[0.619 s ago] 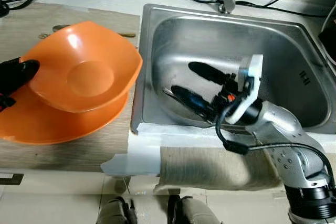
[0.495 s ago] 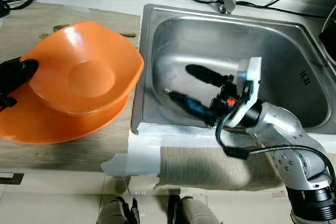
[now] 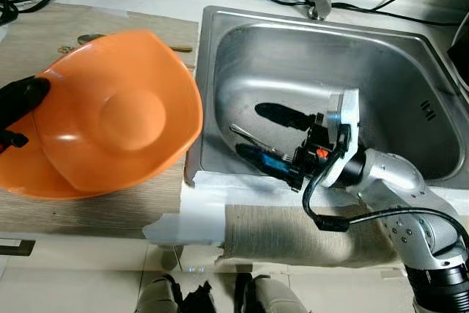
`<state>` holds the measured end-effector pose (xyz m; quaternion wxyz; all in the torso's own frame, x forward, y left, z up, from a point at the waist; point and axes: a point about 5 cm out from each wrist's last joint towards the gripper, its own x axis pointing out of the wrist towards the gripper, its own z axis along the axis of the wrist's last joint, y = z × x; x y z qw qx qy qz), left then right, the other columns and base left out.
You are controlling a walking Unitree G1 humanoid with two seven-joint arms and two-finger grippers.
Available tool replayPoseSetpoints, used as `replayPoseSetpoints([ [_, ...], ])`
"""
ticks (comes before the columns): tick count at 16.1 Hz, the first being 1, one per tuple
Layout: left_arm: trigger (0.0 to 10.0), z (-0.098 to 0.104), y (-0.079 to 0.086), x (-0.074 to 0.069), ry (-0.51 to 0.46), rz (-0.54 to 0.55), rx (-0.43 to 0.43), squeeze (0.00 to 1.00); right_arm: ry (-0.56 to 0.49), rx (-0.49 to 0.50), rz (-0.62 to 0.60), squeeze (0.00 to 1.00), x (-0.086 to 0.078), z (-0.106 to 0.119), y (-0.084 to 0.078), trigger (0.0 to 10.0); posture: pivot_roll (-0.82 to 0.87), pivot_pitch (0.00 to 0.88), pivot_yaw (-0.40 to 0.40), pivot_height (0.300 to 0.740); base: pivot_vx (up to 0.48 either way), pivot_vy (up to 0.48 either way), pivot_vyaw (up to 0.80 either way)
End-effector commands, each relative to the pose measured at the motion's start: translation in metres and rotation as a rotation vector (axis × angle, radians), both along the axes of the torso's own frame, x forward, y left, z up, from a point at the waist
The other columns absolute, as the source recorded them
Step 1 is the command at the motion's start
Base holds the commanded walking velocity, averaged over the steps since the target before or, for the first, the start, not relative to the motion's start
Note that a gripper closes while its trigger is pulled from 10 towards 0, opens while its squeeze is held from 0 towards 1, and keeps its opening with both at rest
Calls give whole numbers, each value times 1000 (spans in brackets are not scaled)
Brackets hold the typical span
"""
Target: Kitchen organization
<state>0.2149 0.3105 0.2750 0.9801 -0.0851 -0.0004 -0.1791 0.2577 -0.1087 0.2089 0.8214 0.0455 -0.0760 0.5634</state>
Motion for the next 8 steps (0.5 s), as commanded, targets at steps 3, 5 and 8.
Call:
replayPoseSetpoints([
  [3,0,3,-3,2,-19,2,-23,0,-27,-14,-16,0,-1,2,-3,10000,-51,194,-120,740,0,0,0],
  [5,0,9,-8,8,-57,14,-46,0,-28,20,-69,0,6,6,-5,10000,-50,190,-121,740,0,0,0],
  [8,0,20,-28,23,-125,-24,-100,0,4,129,-193,0,22,15,-6,10000,-46,176,-124,740,0,0,0],
])
